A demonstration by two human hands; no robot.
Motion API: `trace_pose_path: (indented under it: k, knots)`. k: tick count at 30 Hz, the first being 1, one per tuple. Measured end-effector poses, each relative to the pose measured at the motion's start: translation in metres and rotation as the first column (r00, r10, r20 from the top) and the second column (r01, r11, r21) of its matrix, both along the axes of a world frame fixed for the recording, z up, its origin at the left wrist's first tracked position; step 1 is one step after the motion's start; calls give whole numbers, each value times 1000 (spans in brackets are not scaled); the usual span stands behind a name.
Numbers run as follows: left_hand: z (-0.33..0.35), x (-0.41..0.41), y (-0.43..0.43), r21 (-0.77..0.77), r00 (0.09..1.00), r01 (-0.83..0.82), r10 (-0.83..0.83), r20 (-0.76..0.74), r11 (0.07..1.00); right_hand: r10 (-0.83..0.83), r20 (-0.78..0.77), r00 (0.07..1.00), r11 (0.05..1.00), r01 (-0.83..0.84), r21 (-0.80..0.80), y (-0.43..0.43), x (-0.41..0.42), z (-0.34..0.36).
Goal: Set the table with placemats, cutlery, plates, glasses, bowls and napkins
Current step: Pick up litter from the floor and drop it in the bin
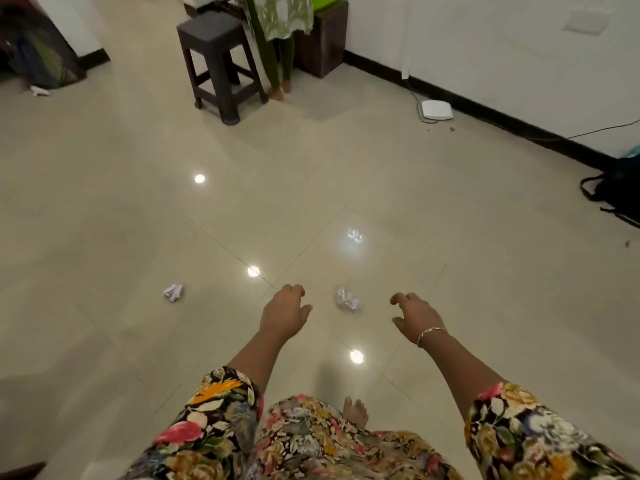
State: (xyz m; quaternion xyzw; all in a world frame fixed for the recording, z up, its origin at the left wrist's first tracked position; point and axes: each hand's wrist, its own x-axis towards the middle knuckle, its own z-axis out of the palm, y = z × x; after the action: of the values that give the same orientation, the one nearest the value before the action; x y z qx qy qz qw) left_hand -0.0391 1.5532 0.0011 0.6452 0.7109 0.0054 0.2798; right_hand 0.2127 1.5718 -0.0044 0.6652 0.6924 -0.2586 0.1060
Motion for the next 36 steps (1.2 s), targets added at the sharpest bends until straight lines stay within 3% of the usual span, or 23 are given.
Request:
trace_pose_path:
  k: [10,17,27,32,36]
  knots:
    - [-85,-8,143,-144,997,-41,49,55,989,-75,-12,997,978,71,-194,160,-7,-87]
    - [-240,-20,223,-213,989,-136,145,29,968,-114,9,993,916,108,-387,238,-30,-268]
    - [-481,-23,230,-313,962,-237,267,53,920,-63,157,986,899,125,-420,270,-62,-536]
    - [-540,-33,222,-335,941,-302,336,47,893,-137,154,979,878,192,-438,270,-68,-600]
    - [-535,-38,208,-352,913,-361,405,57,863,-131,109,985,867,167,-470,275,-75,-591]
